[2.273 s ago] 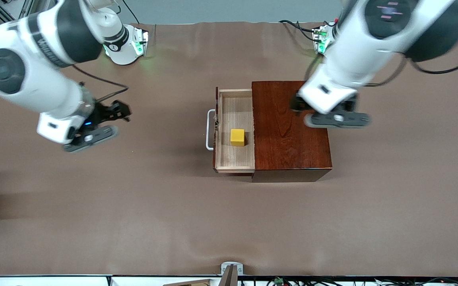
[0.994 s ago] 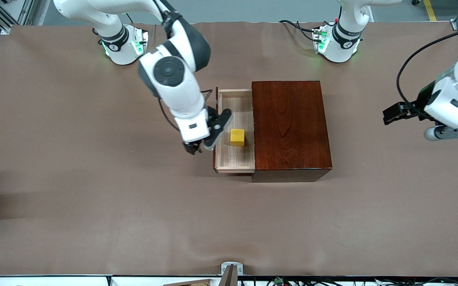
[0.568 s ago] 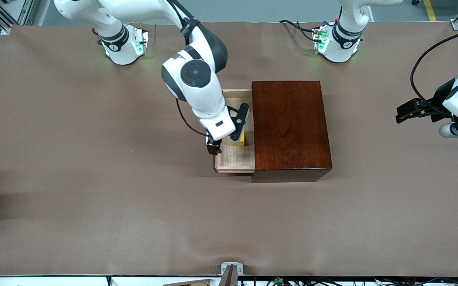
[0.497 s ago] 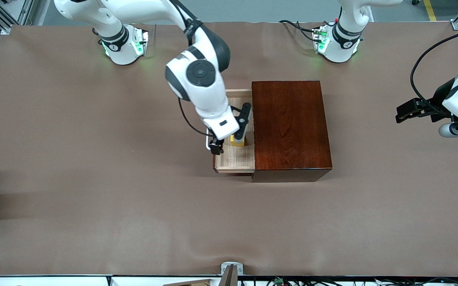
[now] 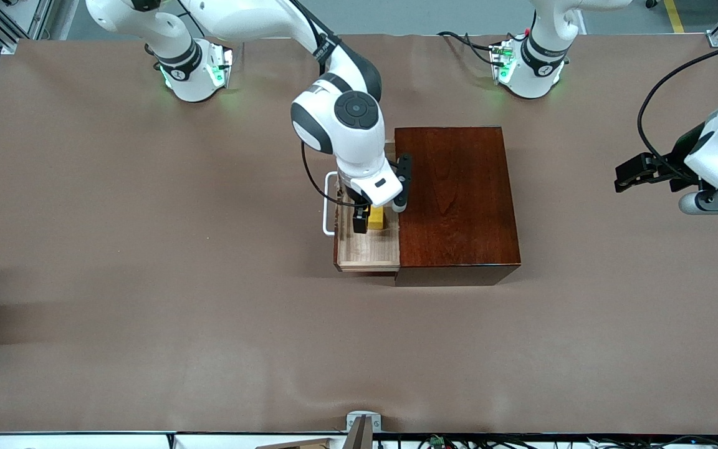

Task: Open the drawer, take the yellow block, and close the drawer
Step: 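Lower the right gripper into the drawer onto the yellow cube, then grasp the yellow cube and lift it out with the right gripper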

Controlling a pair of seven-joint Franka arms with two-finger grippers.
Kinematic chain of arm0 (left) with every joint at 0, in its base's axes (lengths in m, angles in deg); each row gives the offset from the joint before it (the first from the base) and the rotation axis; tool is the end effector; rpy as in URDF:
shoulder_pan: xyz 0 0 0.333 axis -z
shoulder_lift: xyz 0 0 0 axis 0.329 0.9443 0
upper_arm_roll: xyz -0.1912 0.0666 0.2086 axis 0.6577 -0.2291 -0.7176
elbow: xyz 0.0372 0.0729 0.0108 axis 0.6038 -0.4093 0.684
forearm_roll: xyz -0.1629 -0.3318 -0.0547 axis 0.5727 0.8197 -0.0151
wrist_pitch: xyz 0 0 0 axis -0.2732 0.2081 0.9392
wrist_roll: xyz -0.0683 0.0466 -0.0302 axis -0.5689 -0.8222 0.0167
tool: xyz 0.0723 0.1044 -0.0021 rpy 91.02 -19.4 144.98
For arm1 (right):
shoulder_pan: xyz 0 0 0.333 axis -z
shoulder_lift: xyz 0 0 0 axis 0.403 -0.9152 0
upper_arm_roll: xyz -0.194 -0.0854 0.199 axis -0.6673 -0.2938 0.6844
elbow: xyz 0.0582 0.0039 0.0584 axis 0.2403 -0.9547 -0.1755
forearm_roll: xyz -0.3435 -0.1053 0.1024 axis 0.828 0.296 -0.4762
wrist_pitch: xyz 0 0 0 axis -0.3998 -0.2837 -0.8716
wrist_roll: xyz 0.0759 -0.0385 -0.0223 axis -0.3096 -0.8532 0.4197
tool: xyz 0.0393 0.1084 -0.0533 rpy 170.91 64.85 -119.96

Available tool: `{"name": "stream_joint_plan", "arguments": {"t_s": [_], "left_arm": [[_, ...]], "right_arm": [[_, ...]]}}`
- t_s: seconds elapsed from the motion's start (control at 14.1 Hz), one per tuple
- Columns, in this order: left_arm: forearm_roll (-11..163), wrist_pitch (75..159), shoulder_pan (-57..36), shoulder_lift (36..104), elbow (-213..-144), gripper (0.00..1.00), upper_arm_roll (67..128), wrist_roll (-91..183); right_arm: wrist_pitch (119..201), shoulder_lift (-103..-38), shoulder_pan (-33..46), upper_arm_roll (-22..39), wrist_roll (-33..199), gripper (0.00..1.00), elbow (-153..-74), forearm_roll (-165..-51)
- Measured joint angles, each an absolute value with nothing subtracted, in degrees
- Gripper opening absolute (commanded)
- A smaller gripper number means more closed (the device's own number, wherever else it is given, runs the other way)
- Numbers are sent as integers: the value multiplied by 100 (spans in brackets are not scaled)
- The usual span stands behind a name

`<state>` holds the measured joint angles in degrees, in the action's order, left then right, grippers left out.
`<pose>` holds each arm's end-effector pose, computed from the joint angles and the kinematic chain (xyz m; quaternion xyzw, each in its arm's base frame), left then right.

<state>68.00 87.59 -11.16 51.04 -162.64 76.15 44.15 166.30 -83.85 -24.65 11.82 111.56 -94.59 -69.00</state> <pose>0.5609 -0.0536 0.5559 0.9996 -0.0032 -0.0282 0.0039 0.4834 0.5097 0.3078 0.7583 0.6500 0.0457 0.0203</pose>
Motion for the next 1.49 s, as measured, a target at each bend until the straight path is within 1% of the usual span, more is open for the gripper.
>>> {"name": "stream_joint_plan", "arguments": {"t_s": [0.5,0.57,0.64,0.71,0.78,0.99,1.21,1.49], "left_arm": [[6800,8771,-1103,5105,-16286,100,7613,4415],[6800,8783,-1103,5105,-16294,100,7612,4415],[6800,8801,-1104,5105,-16299,100,7611,4415],[6800,8823,-1106,5105,-16301,100,7609,4415],[6800,8862,-1110,5105,-16301,100,7607,4415],[6800,8920,-1119,5107,-16306,100,7603,4415],[6796,8945,-1113,5123,-16311,100,7603,4415],[6787,8951,-1108,5130,-16312,100,7606,4415]], "right_arm": [[16681,-8639,-2596,1180,11017,100,-9286,-6898],[16684,-8662,-2603,1180,11016,87,-9270,-6897],[16693,-8676,-2606,1180,11016,58,-9263,-6896],[16706,-8685,-2609,1180,11016,26,-9257,-6893],[16714,-8689,-2610,1179,11017,0,-9254,-6876],[16720,-8691,-2611,1176,11196,0,-9217,-6585],[16679,-8691,-2611,1145,11259,0,-9172,-6521],[16259,-8682,-2607,1101,11266,0,-8852,-6539]]}}
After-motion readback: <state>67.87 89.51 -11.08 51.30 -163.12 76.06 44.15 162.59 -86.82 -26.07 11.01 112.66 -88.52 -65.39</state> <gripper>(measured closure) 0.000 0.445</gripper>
